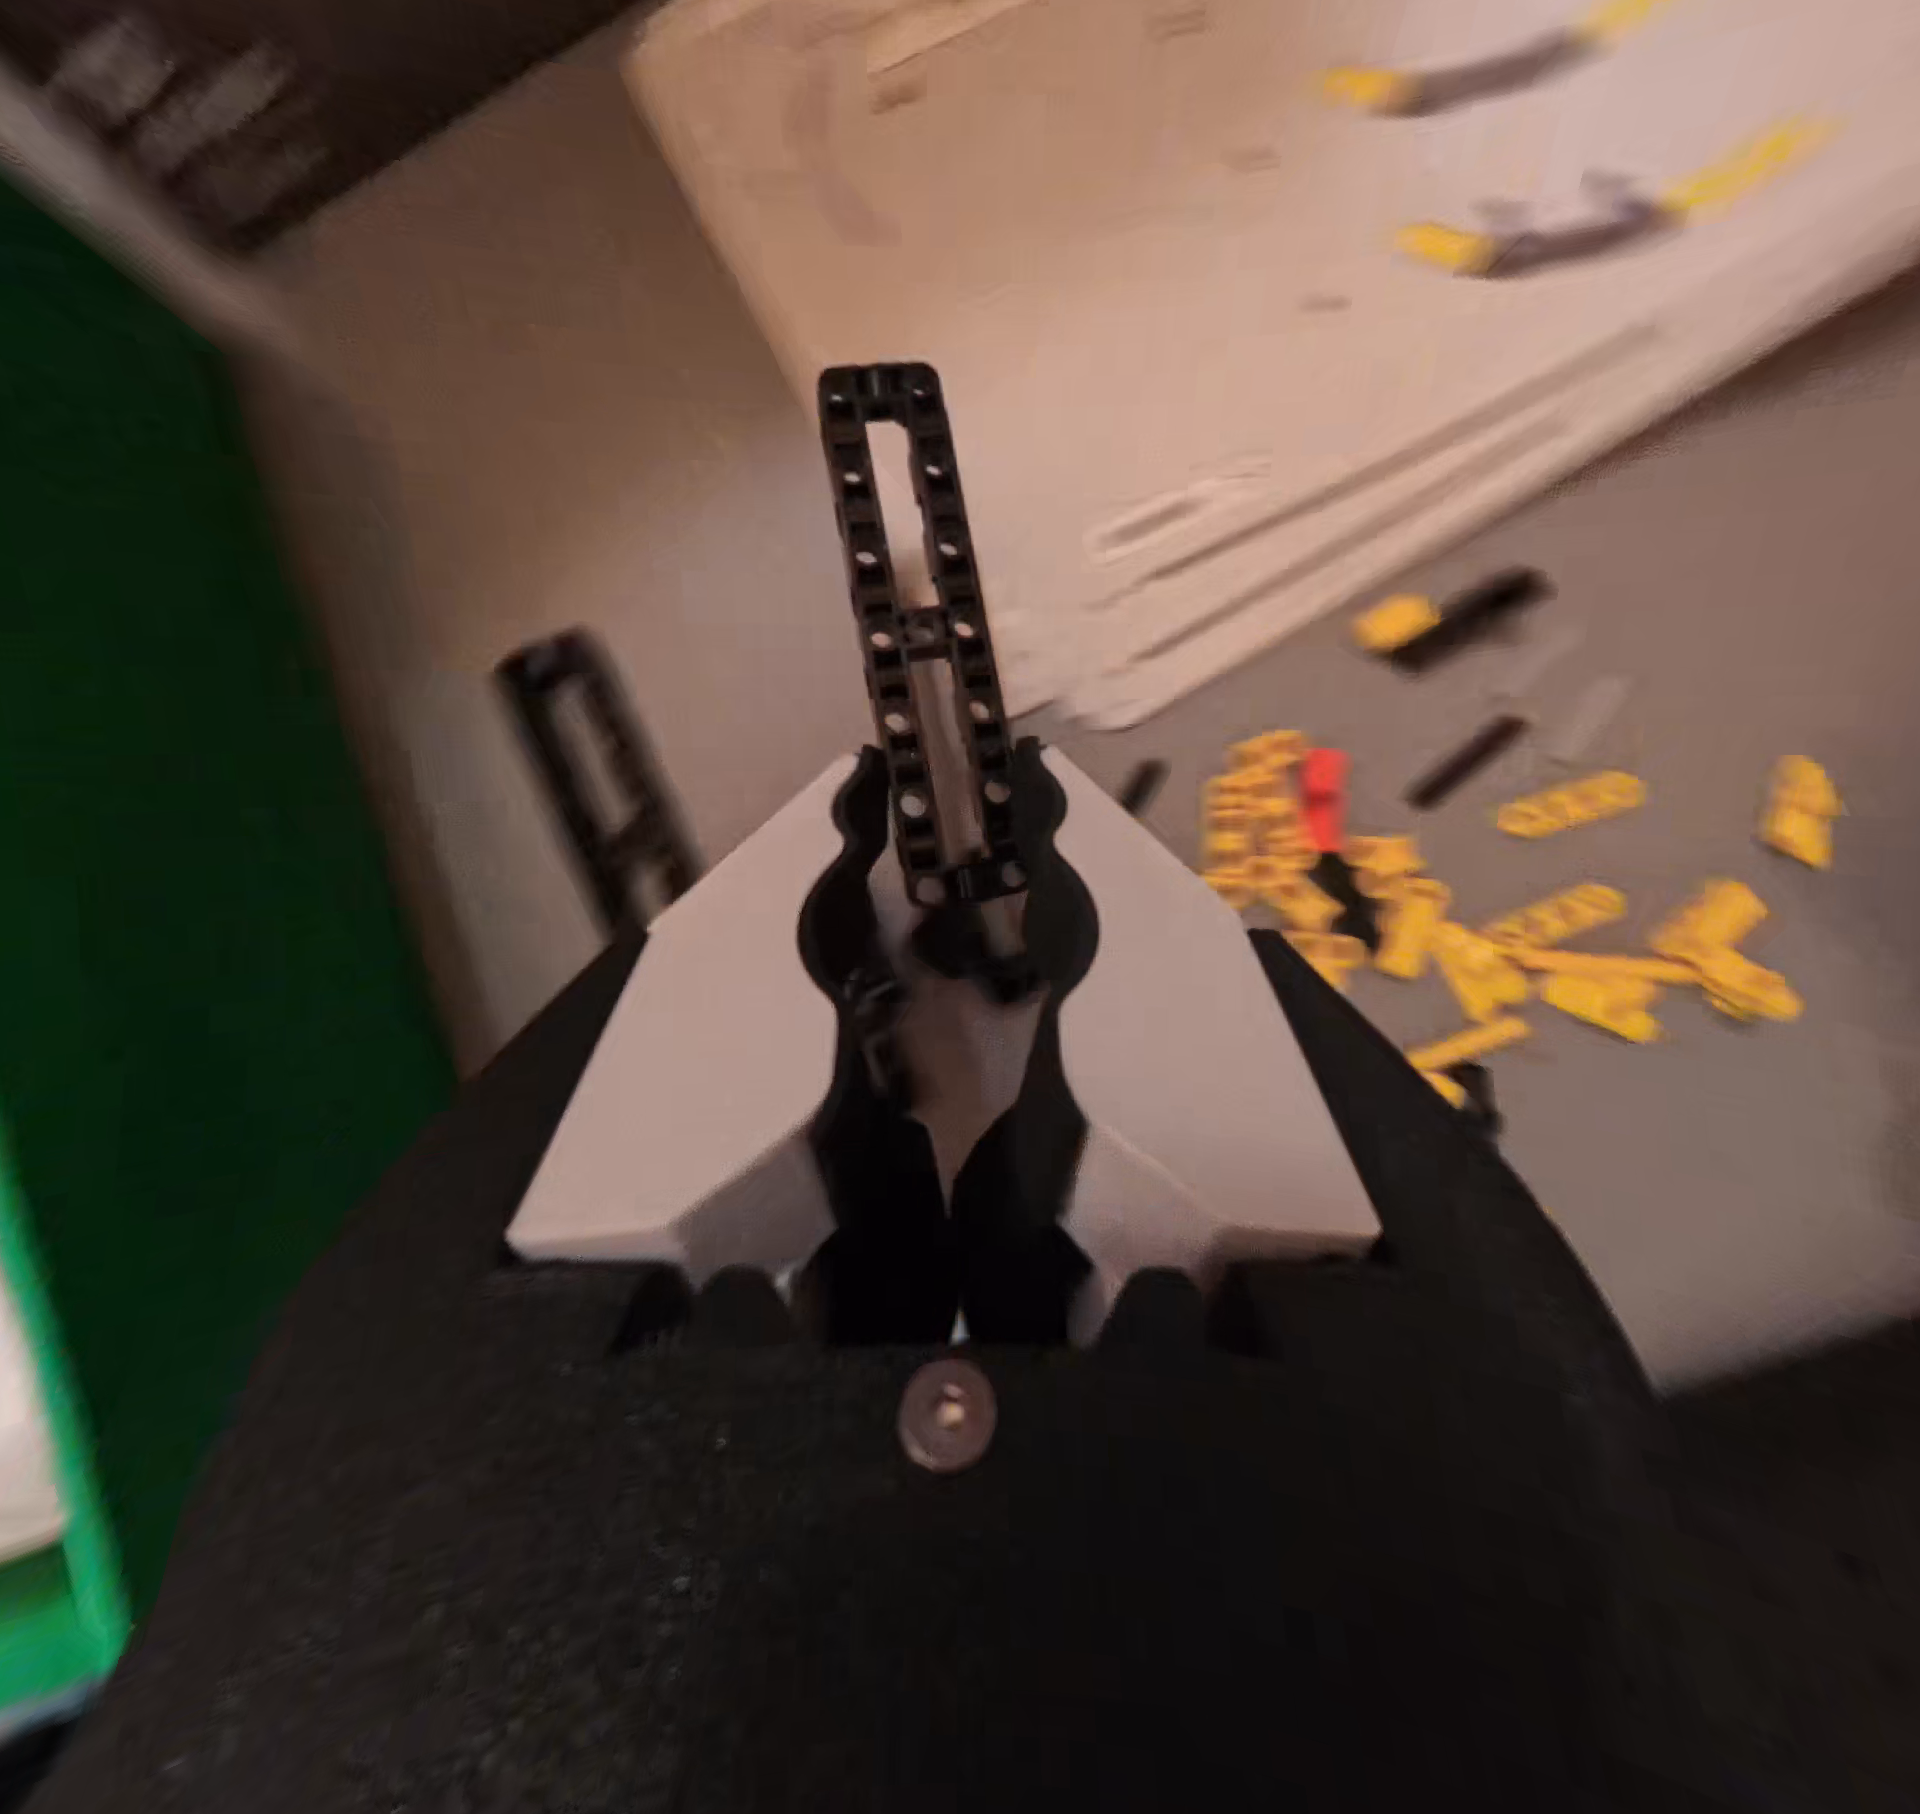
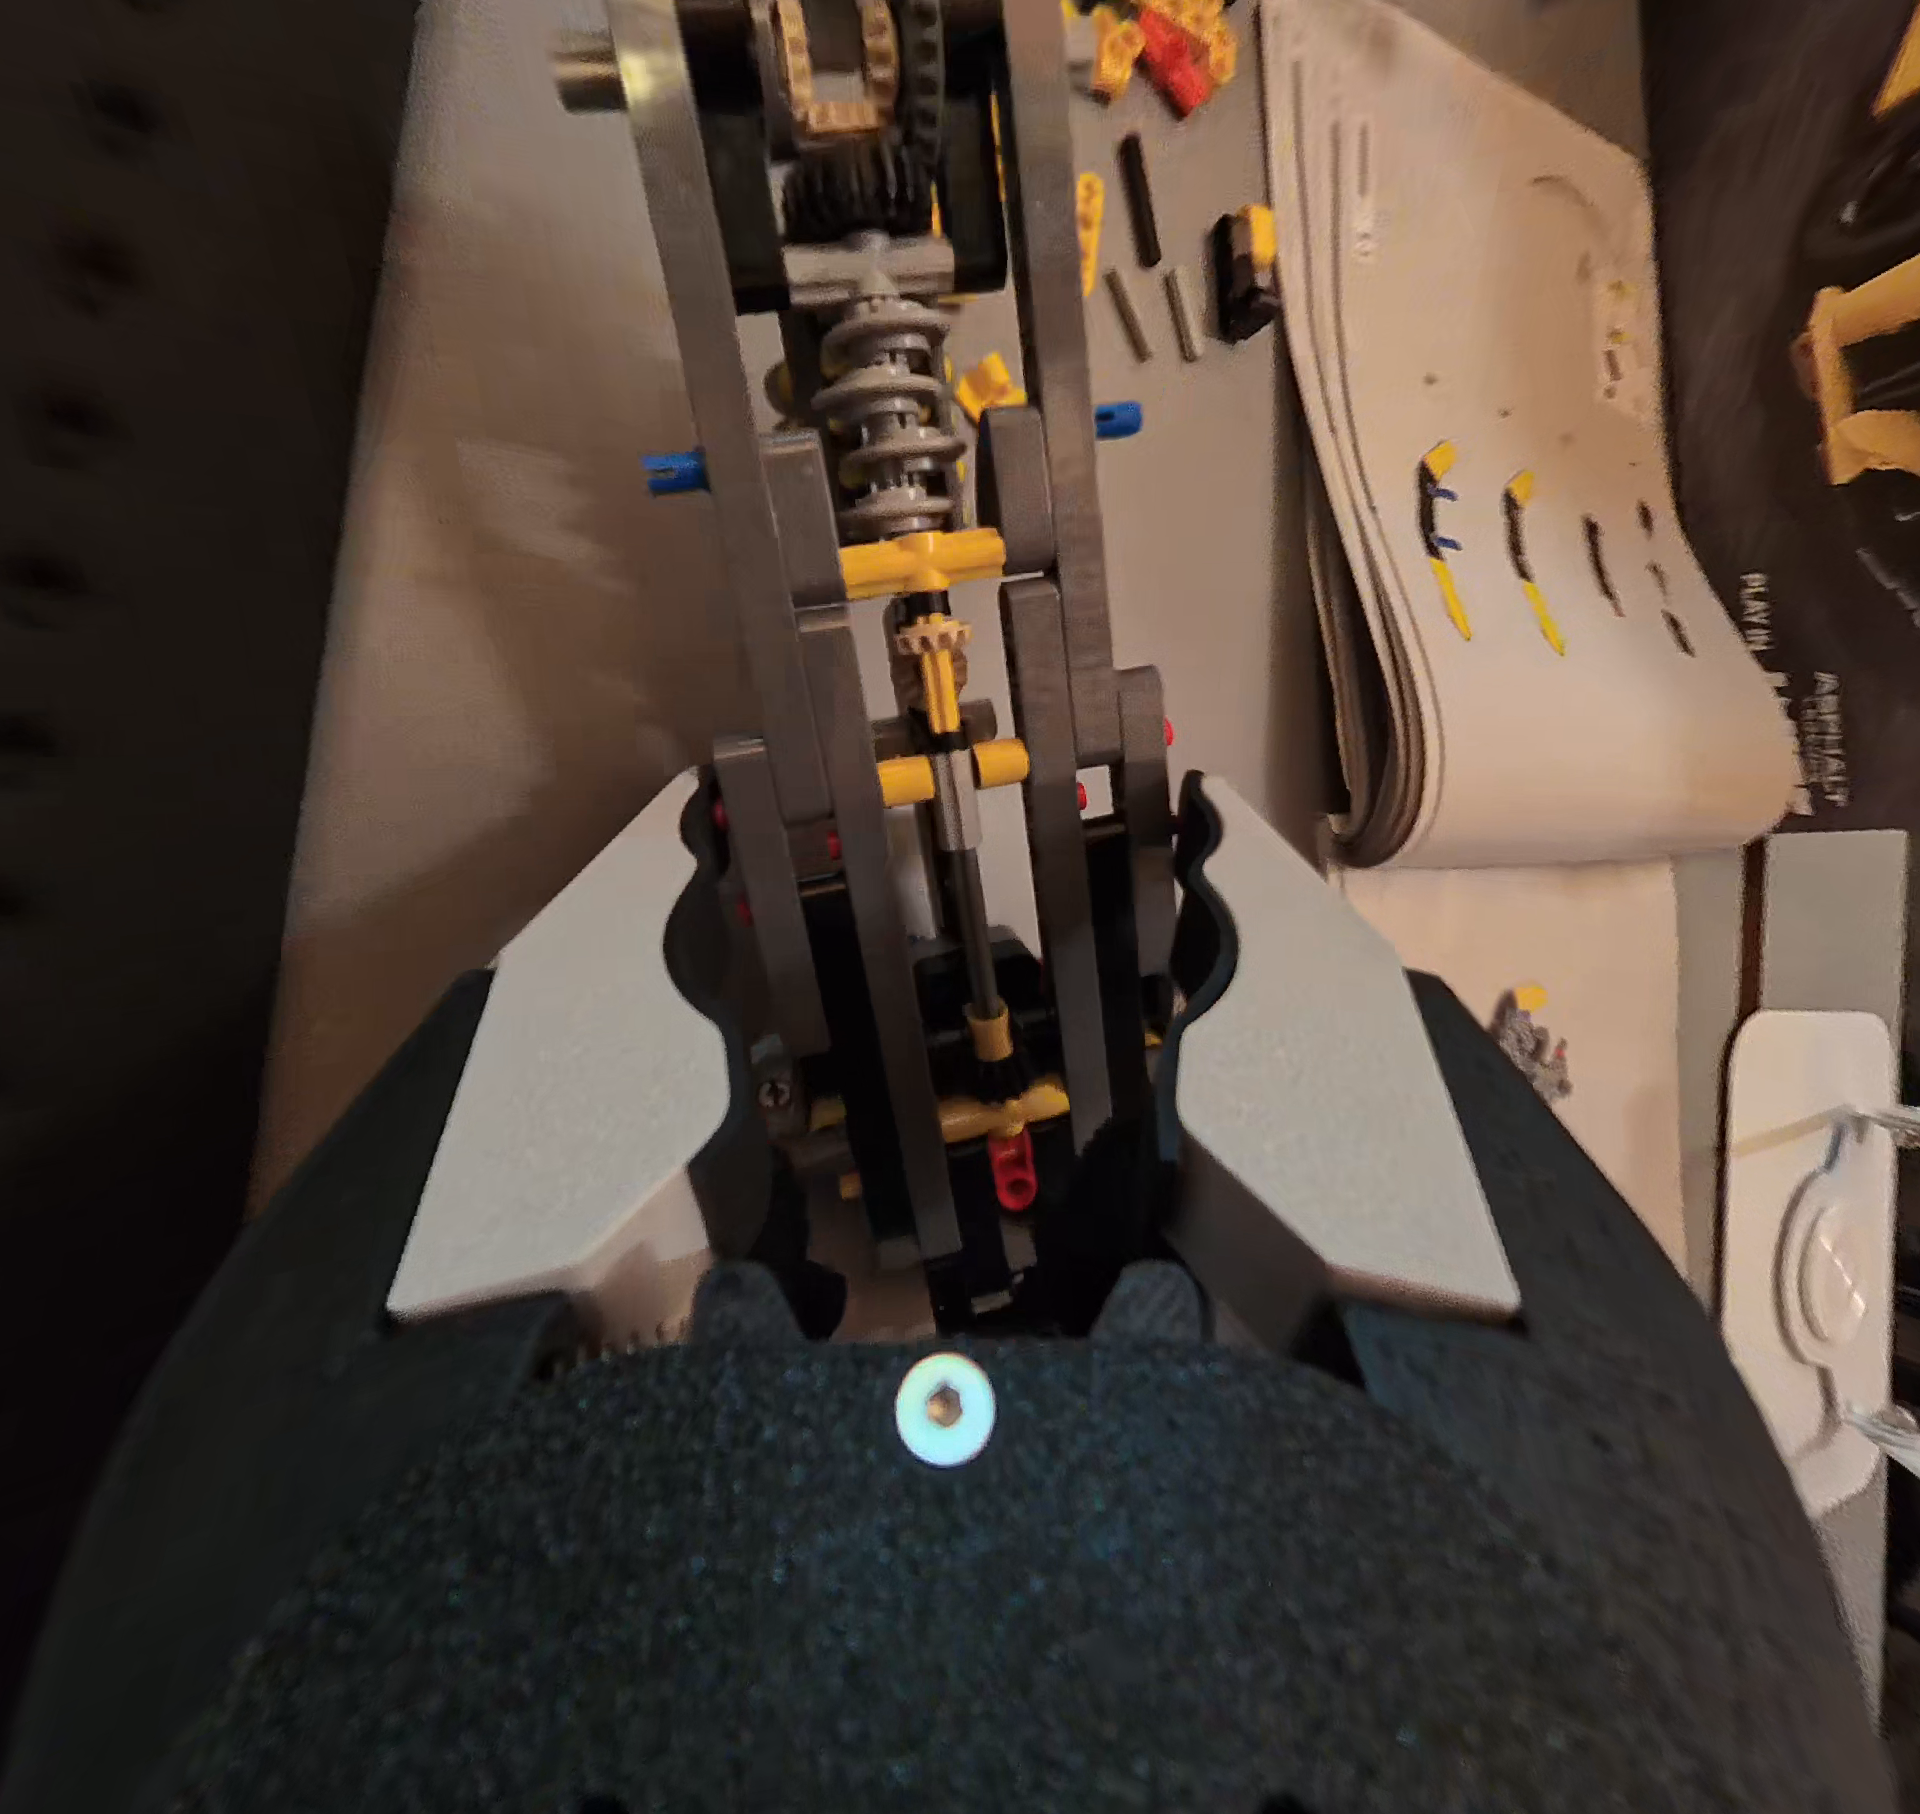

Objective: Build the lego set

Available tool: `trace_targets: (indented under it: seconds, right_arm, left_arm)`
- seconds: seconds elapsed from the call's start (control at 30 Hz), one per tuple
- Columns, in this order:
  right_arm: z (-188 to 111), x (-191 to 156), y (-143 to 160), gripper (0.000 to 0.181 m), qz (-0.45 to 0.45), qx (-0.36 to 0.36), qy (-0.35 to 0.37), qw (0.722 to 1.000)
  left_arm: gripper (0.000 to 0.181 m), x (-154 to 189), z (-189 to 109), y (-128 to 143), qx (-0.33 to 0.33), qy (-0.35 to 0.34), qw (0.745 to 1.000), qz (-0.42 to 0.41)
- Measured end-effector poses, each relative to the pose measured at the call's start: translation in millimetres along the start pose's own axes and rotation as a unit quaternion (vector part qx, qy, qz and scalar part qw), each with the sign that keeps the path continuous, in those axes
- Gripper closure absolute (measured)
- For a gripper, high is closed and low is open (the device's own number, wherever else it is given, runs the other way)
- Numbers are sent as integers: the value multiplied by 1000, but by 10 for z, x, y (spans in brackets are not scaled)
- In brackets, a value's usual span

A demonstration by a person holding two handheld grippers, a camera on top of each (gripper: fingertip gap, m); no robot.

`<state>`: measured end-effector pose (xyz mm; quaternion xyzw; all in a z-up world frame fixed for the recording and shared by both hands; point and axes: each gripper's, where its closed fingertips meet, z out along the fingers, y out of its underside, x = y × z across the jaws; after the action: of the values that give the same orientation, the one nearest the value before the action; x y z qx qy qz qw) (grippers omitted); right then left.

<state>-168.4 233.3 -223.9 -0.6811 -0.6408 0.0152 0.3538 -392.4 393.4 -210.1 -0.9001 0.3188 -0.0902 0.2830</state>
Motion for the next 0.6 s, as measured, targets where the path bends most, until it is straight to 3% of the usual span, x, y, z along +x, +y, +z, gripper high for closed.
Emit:
trace_targets:
  seconds: [0.07, 0.17, 0.27, 0.53, 0.6]
  right_arm:
    - [94, -17, 12, 96, -6, -19, -24, 1000]
    - [134, 4, -6, 97, -16, -37, -45, 998]
    - [128, 28, -11, 101, -22, -48, -53, 997]
    - [120, 8, -16, 101, -8, -43, -54, 998]
    - [117, 3, -18, 101, -7, -41, -52, 998]
  left_arm:
    - [159, -399, 30, 183, -14, -13, 995, -96]
    - [159, -656, 142, 386, -44, -19, 989, -143]
    - [159, -726, 145, 389, -52, -41, 989, -132]
    - [159, -586, 243, 343, -49, -11, 993, -111]
    - [148, -532, 205, 299, -47, -4, 992, -115]
